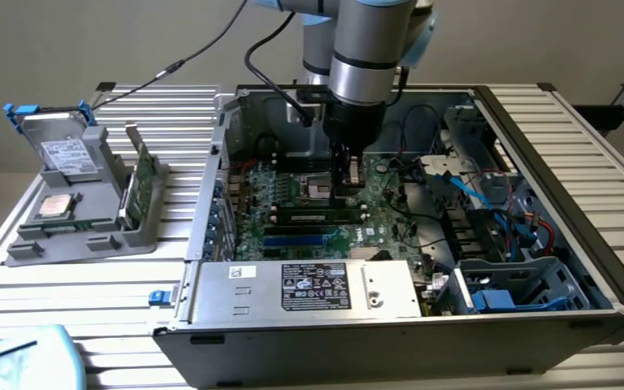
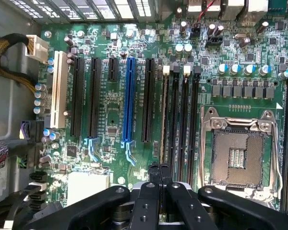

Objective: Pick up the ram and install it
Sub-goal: 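Press down the ram until it locks into place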

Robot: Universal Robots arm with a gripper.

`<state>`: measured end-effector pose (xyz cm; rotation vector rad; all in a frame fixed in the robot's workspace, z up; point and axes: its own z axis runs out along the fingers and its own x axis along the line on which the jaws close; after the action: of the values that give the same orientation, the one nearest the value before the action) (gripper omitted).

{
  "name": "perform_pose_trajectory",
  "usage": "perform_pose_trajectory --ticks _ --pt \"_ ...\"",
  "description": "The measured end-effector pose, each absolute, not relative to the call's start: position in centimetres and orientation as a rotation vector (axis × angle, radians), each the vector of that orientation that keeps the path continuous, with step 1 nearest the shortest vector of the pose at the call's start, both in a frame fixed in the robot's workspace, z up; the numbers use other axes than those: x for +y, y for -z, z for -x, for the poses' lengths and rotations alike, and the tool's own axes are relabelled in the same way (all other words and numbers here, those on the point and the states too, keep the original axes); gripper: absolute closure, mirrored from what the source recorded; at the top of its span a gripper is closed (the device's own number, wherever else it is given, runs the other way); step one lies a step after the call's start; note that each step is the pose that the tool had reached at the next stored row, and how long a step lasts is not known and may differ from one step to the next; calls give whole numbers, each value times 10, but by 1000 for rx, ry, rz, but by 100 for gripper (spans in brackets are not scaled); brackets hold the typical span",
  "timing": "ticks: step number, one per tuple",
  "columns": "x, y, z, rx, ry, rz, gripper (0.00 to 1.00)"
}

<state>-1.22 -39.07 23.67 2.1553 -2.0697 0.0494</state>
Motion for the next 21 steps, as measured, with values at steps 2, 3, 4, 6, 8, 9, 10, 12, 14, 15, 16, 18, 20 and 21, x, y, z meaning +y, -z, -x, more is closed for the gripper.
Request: perform_pose_trajectory --ticks 2,3,4,6,8,9,10,12,14,15,16,18,20,21 --pt "-391 -237 18 -2070 -51 -2156 89" --pt "-391 -237 21 -2071 -52 -2156 89" --pt "-391 -237 24 -2071 -53 -2156 89" --pt "-391 -237 31 -2072 -55 -2157 89" --pt "-391 -237 37 -2073 -57 -2158 89" --pt "-391 -237 40 -2073 -58 -2158 89" --pt "-391 -237 42 -2074 -58 -2158 89" --pt "-391 -237 44 -2074 -58 -2159 89" --pt "-391 -235 44 -2074 -59 -2159 89" --pt "-391 -234 44 -2074 -59 -2159 89" --pt "-391 -233 44 -2074 -59 -2158 89" --pt "-391 -231 44 -2074 -59 -2158 89" --pt "-391 -229 44 -2074 -59 -2159 89" --pt "-391 -227 44 -2074 -59 -2158 89"
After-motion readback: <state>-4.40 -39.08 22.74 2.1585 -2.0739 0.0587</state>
